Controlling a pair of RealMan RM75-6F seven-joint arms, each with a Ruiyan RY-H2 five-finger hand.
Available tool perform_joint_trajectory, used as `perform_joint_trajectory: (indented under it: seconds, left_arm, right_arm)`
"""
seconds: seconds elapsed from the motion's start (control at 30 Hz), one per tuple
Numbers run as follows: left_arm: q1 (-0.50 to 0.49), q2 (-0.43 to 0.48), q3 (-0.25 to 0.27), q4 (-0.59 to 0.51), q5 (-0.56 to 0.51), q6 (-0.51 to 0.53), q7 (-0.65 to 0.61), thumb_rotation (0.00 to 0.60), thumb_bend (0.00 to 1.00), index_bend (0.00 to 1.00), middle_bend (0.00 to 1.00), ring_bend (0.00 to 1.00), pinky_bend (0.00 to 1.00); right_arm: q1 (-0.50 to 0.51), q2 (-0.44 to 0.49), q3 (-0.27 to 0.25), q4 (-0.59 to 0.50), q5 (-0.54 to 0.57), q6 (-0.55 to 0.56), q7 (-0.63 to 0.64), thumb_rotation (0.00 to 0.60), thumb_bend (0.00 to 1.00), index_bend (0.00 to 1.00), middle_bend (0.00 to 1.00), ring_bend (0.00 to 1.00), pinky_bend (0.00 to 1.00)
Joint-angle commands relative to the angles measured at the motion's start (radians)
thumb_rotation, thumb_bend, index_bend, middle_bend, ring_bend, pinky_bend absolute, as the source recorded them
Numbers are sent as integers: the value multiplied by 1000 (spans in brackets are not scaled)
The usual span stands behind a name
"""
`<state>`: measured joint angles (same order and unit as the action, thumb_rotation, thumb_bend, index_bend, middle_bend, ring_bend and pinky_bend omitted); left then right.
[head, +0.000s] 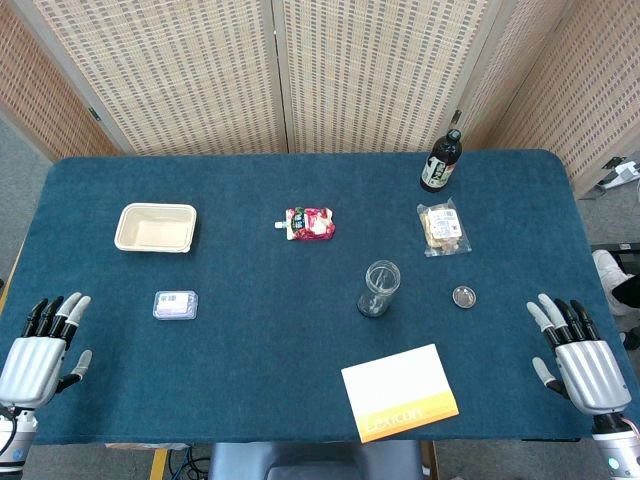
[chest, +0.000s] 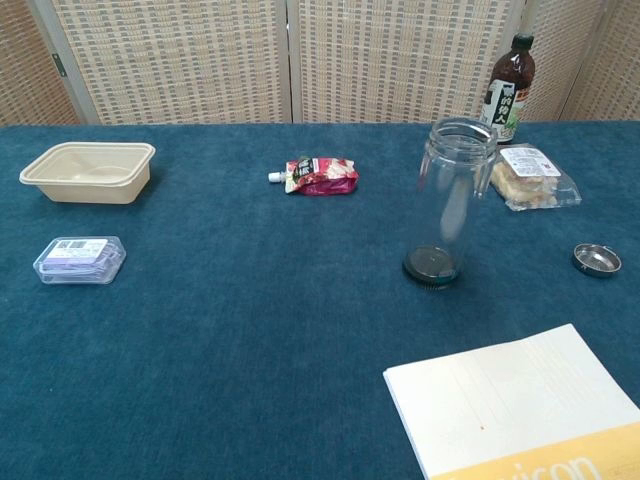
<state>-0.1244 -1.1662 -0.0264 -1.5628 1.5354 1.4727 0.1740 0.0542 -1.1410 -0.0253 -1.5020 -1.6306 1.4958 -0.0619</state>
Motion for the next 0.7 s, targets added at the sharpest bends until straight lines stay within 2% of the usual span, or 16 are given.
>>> perform_joint_trajectory:
  seconds: [0.03, 0.33, 0.43, 0.7]
  left_arm:
    - [0, -1, -1, -1, -1, 0, 0, 600, 361, 0, 52, 0, 0]
    - [1, 3, 1, 0, 18, 16, -15, 600, 361, 0, 52, 0, 0]
    - [-6, 3, 0, 8, 11, 1, -23, 600, 361, 0, 52, 0, 0]
    - [-3, 11, -7, 13, -8, -1, -45, 600, 361, 0, 52, 0, 0]
  right_arm:
    - [1, 0, 1, 2, 2, -3, 0, 600, 366, 0, 0, 0, 0]
    - [5, 8, 8, -6, 20, -16, 25, 600, 363, 0, 0, 0, 0]
    - [32, 46, 18, -24, 55, -75, 76, 600, 363, 0, 0, 0, 0]
    - [130, 118, 57, -79, 130, -246, 101, 600, 353, 0, 0, 0, 0]
